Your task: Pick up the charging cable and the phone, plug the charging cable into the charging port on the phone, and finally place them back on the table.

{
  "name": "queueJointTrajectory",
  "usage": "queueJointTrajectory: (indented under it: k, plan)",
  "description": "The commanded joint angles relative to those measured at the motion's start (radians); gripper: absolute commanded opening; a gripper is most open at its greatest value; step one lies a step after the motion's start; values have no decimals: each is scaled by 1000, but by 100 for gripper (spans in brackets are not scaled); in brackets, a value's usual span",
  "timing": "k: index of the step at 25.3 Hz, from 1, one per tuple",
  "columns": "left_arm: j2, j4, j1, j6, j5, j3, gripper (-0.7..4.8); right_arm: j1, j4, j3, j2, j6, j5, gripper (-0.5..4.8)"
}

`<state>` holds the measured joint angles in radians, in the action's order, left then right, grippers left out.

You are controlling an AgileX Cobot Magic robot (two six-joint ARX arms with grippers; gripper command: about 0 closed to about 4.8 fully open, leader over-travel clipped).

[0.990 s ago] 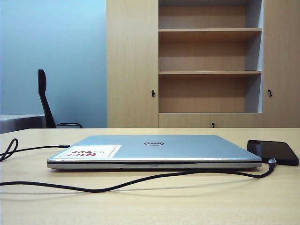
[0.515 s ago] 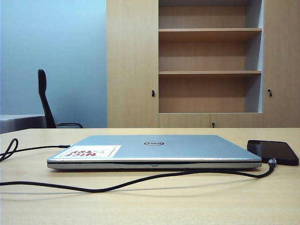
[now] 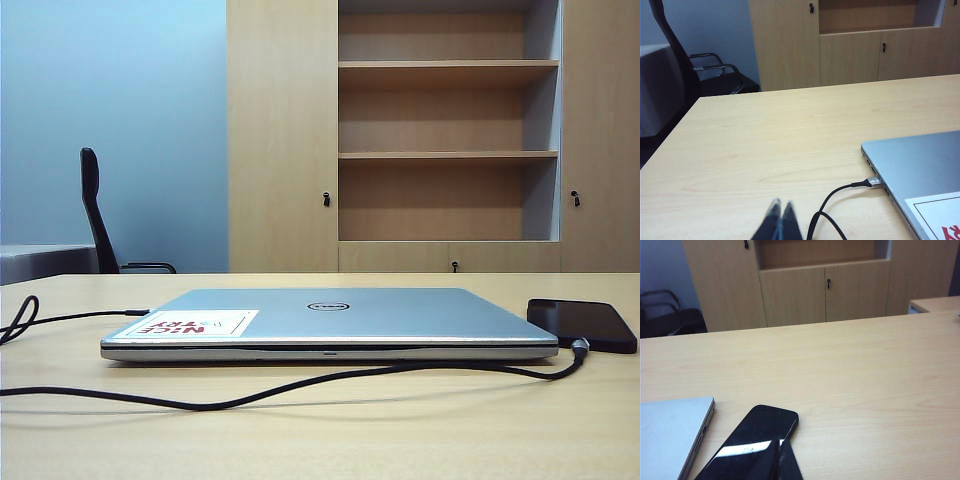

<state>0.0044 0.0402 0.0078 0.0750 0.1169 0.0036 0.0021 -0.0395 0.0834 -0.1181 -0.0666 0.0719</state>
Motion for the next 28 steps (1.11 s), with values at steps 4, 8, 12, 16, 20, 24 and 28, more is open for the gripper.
queueJointTrajectory:
  k: [4,8,12,16,20,24,28]
  plan:
    - [2,10,1,3,2,0,-5,-2,-45,-82,121,0,4,-5]
    - [2,13,1,3,2,0,-5,-28,-45,-82,121,0,-43,-5]
    - [2,13,1,3,2,0,-5,-41,-45,-82,121,0,-66,-5]
    - [2,13,1,3,2,0,-5,-37,-46,-82,121,0,-41,-5]
    - [2,13,1,3,2,0,-5,-37,-43,-82,121,0,-41,-5]
    - [2,13,1,3,2,0,-5,-37,-43,-82,121,0,-41,-5]
    - [2,13,1,3,2,0,-5,-37,-43,-82,121,0,-41,-5]
